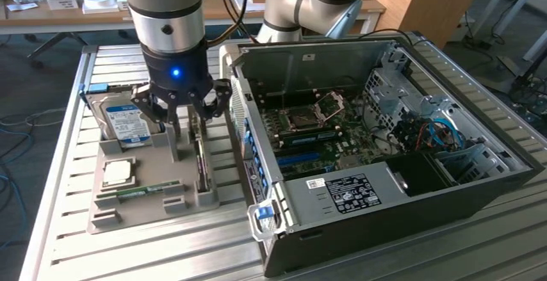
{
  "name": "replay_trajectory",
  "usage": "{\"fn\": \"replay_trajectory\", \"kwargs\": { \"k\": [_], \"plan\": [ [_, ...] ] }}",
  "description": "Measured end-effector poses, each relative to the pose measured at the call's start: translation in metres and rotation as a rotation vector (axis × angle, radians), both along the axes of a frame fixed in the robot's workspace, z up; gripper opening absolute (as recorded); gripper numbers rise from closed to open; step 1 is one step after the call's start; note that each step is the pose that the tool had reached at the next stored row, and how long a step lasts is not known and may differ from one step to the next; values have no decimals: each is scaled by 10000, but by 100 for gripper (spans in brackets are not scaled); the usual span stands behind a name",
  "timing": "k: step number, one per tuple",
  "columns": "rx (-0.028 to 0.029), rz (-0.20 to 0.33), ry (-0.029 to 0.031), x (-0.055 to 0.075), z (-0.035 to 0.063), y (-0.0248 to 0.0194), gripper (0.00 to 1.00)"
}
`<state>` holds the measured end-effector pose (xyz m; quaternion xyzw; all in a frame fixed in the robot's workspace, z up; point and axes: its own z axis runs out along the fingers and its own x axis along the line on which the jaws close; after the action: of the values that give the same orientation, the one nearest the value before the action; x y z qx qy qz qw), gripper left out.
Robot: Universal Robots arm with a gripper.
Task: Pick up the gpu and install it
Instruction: 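Pick up the gpu and move the gpu toward the slot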
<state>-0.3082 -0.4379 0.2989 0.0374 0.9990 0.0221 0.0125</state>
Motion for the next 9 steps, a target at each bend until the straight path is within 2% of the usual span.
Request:
{"fn": "replay_trajectory", "kwargs": {
  "k": [9],
  "plan": [
    [0,0,-1,40,-19,0,47]
  ]
}}
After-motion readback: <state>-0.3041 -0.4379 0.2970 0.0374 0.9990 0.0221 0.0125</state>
